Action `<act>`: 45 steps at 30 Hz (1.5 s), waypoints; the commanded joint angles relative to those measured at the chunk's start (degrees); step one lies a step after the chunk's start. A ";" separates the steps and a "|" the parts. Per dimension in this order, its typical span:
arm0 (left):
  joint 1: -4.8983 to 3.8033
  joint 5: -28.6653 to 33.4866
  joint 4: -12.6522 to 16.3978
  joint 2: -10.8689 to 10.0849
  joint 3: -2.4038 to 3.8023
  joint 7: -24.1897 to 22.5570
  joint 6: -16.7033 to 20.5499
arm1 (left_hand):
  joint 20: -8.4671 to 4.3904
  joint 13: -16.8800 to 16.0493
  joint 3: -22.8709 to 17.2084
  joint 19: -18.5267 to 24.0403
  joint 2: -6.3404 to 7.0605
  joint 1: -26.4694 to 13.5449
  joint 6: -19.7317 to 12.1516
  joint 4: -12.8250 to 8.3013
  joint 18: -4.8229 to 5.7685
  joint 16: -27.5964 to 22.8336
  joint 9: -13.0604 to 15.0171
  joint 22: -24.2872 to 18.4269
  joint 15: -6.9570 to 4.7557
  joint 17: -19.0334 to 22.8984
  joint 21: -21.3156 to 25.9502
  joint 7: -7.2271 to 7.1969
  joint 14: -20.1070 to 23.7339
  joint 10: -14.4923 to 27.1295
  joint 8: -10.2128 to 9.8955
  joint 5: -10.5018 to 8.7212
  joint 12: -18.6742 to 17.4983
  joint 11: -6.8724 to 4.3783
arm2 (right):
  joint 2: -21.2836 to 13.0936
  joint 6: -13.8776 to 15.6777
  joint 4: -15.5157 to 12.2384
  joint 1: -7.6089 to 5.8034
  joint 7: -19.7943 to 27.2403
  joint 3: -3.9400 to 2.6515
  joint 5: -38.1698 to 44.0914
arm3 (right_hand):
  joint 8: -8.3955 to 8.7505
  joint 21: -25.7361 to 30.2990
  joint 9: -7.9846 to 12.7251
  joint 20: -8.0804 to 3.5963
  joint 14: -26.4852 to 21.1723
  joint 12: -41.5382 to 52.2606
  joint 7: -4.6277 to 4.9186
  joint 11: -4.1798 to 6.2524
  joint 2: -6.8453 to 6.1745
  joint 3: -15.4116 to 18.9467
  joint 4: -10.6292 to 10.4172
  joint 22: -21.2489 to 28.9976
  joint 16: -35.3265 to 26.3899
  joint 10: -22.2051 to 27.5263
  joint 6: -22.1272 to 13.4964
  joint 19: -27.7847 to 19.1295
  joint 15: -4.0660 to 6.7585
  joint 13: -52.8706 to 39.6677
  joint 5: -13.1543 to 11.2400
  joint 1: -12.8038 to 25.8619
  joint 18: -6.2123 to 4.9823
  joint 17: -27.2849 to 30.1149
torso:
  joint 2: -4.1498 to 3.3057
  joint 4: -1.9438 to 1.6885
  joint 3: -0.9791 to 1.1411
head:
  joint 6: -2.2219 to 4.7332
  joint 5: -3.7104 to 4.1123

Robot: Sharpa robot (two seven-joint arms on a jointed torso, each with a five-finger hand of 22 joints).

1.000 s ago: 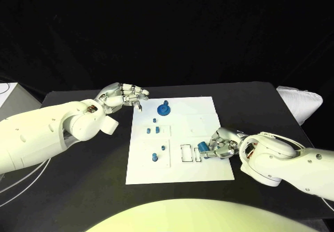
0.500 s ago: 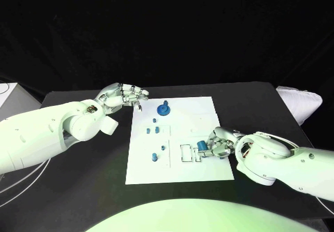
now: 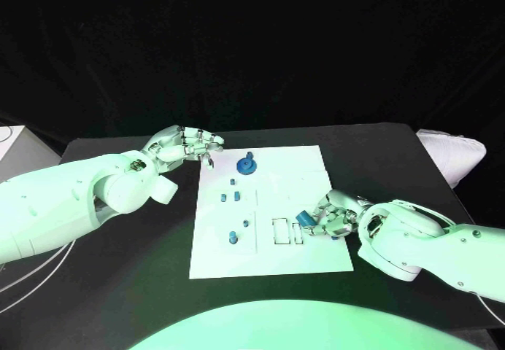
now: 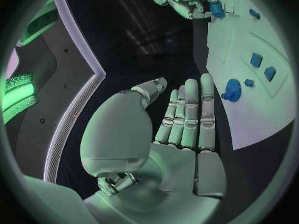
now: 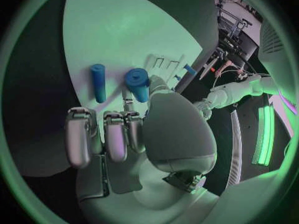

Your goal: Assemble the parts on the task board

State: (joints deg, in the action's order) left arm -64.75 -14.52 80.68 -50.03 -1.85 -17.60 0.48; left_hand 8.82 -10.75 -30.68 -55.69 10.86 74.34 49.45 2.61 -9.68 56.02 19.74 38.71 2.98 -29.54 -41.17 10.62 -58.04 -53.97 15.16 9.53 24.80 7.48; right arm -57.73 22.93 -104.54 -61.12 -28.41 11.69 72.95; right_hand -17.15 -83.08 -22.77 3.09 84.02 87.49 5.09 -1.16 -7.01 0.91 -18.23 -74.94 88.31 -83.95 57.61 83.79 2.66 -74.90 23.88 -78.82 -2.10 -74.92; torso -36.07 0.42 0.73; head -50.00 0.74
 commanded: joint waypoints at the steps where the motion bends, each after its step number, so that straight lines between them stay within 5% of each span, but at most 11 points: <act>1: 0.05 0.38 0.08 0.11 0.03 -0.27 -0.92 | -0.13 0.09 0.29 -0.41 -0.21 0.25 -0.27 0.19 -0.81 -0.24 0.09 -0.05 0.35 0.09 0.38 0.22 0.18 0.39 -0.12 -0.21 0.00 -0.12 | -0.42 1.73 -0.83 -0.36 1.49 0.26 -7.22 | -0.43 -0.18 -0.55 -0.21 5.01 -0.11 0.13 0.46 0.44 -2.19 1.68 -11.71 0.10 -4.55 0.59 4.13 0.48 -13.22 0.43 0.46 0.67 -10.66 | 0.02 0.00 -0.02 | 0.00 0.11; 17: 0.06 0.38 0.13 0.16 0.03 -0.23 -0.94 | -0.13 0.09 0.29 -0.41 -0.21 0.25 -0.27 0.19 -0.81 -0.24 0.09 -0.05 0.35 0.09 0.38 0.22 0.18 0.39 -0.12 -0.21 0.00 -0.12 | -1.62 1.35 -3.80 -2.97 4.07 0.08 -12.09 | -0.49 -0.52 -0.36 -0.29 5.07 -0.08 -0.10 0.64 0.32 -3.47 1.73 -11.91 0.18 -4.58 1.28 4.24 0.61 -13.27 0.43 0.15 0.74 -10.90 | -0.02 -0.06 -0.06 | 0.00 0.21; 28: 0.06 0.38 0.23 0.16 0.03 -0.18 -1.00 | -0.13 0.09 0.29 -0.41 -0.21 0.25 -0.27 0.19 -0.81 -0.24 0.09 -0.05 0.35 0.09 0.38 0.22 0.18 0.39 -0.12 -0.21 0.00 -0.12 | 1.54 -2.57 -2.74 -2.34 2.19 0.15 -12.36 | -0.87 -0.59 -0.05 -0.43 5.10 -0.37 -0.46 0.89 0.00 -4.95 1.50 -12.04 0.22 -4.49 3.00 4.28 0.78 -13.14 -3.21 4.30 0.76 -11.09 | -0.03 -0.03 -0.01 | 0.00 0.21; 45: 0.06 0.38 0.30 0.01 0.03 0.06 -1.30 | -0.12 0.15 0.37 -0.49 -0.30 0.29 -0.30 0.37 -0.82 -0.24 0.11 -0.17 0.35 0.08 0.54 0.20 0.19 0.44 -0.11 -0.19 0.03 -0.13 | 3.95 -1.54 -1.83 -1.42 0.29 0.17 -10.49 | -2.02 -0.68 -0.32 -0.82 5.14 -0.44 -1.07 1.42 0.11 -5.24 1.44 -12.15 0.26 -4.53 4.19 4.34 1.25 -13.15 -5.02 7.87 0.78 -11.30 | -0.04 -0.03 0.00 | 0.00 0.26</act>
State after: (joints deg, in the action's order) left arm -64.73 -14.49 80.80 -50.06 -1.86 -17.39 0.27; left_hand 8.60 -10.65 -30.43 -55.91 10.85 74.34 49.45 2.86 -9.68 56.02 19.77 38.59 2.98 -29.54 -40.77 10.62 -58.04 -53.97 15.16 9.54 24.80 7.48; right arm -53.87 22.03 -106.39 -62.61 -27.67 11.85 61.40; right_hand -18.86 -83.70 -23.09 2.66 84.03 87.14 5.63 -0.16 -6.86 -3.93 -16.76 -74.91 88.31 -84.01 59.70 83.80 3.50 -74.92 19.25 -71.69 -2.12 -74.91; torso -36.13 0.41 0.75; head -50.00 0.95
